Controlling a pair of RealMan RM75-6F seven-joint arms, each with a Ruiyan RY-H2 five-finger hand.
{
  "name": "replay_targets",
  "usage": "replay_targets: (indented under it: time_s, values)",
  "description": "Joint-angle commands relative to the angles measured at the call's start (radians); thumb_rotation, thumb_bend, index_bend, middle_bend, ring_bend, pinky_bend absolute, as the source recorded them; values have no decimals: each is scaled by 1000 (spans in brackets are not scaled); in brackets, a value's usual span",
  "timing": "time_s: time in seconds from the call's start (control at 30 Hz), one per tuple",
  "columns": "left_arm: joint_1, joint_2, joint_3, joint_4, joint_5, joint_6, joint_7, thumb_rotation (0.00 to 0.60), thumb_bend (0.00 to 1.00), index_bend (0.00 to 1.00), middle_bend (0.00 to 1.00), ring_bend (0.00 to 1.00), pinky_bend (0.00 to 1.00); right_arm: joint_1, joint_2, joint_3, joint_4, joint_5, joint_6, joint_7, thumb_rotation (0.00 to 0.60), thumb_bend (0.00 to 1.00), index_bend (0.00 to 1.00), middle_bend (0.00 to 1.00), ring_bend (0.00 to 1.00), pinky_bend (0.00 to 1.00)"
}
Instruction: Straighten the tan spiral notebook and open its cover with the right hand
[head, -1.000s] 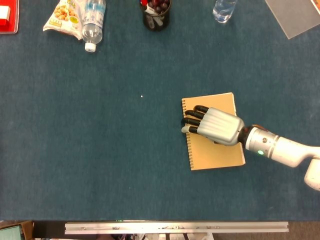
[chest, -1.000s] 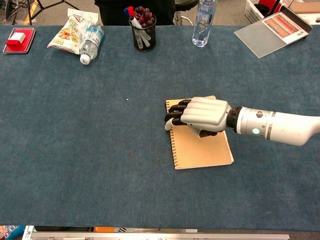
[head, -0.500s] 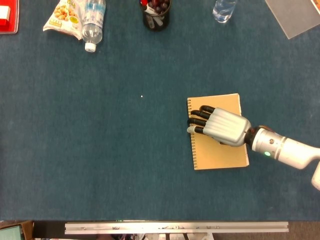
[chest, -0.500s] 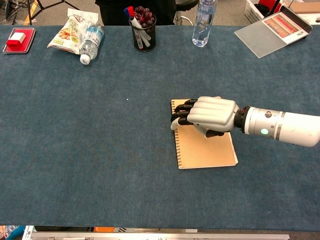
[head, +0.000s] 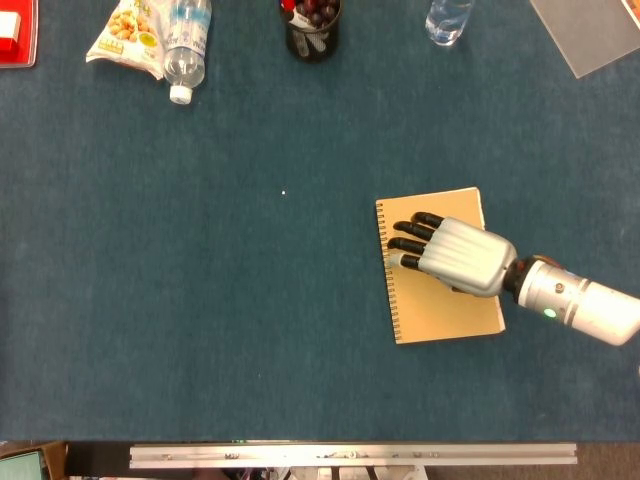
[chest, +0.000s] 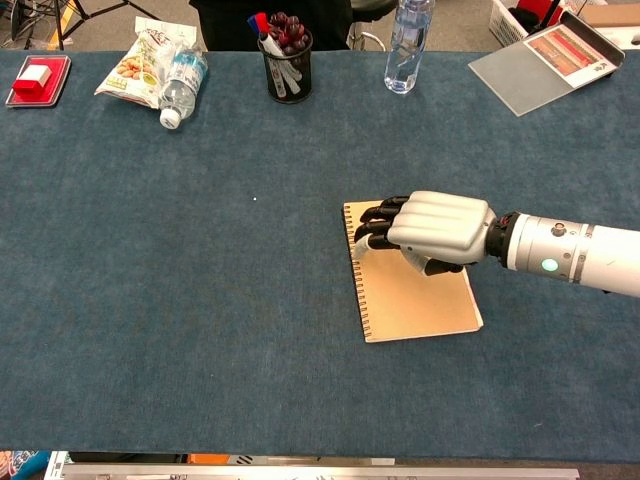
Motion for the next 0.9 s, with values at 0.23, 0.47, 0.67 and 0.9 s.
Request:
replay_targets:
  time_s: [0.23,0.47,0.67,0.9]
  values:
    - [1,2,0,1,-2,-1,-4,600,358,254,60,108,279,15,-39,7,27,-20,-5,22,600,1000,243,210,103,166]
    - [6,1,1,9,-5,-2,-19,600,357,254,60,108,279,21,-54,5,42,-20,-22,24,600,1000,244,210,103,167]
    - [6,0,1,15,-3,-1,-25,600,358,254,60,108,279,20,-48,3,43,-12,-31,20,600,1000,244,210,103,166]
    - [5,1,0,9,0,2,-19,600,357,254,60,108,279,12,-27,-5,32,-3,-37,14,600,1000,244,210,103,166]
